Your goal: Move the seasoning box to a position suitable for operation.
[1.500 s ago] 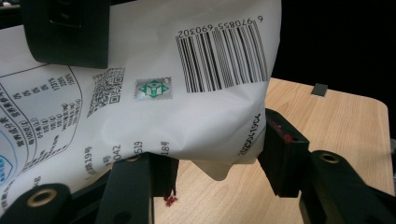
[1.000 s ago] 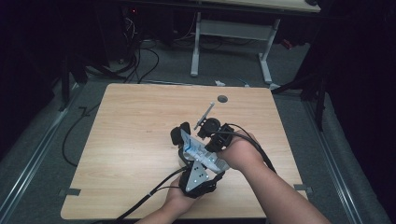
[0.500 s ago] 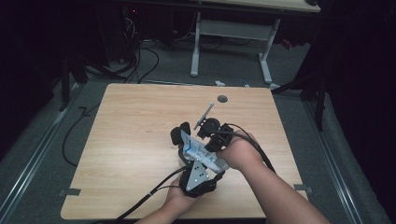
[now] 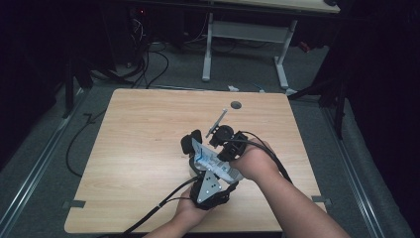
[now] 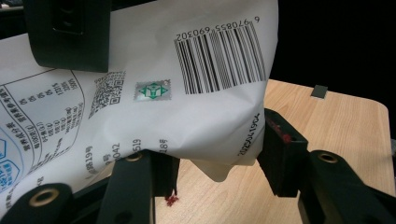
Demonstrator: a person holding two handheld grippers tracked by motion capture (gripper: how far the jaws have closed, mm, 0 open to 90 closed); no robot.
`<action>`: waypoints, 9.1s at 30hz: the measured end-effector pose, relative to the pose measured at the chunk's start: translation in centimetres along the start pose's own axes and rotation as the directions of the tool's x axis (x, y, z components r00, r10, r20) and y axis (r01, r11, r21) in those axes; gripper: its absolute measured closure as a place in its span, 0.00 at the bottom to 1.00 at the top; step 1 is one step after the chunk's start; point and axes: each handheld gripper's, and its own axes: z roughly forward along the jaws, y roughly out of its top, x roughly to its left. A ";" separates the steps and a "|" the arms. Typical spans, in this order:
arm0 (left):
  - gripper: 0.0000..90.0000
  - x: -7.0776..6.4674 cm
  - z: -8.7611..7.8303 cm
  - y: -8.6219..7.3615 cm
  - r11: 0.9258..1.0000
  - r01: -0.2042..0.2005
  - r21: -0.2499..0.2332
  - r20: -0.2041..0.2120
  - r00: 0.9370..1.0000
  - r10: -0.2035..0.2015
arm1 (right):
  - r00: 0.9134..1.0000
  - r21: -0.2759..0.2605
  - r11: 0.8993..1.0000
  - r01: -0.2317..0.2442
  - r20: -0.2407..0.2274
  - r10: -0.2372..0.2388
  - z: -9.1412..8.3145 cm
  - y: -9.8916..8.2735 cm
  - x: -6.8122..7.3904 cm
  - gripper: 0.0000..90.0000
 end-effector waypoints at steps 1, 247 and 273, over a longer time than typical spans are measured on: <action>0.60 0.0 0.0 0.0 1.000 0.000 0.000 0.000 1.000 0.000 | 1.000 0.000 1.000 0.000 -0.001 0.000 0.0 0.0 0.0 1.00; 0.46 15.3 -13.3 3.7 0.995 0.039 -0.095 -0.329 0.942 -0.068 | 0.875 -0.838 0.446 -0.313 -0.071 0.479 10.8 -18.3 -8.8 1.00; 0.46 15.2 -13.3 3.6 0.995 0.035 -0.091 -0.327 0.943 -0.063 | 0.876 -0.820 0.474 -0.321 -0.067 0.477 11.4 -20.0 -8.4 0.99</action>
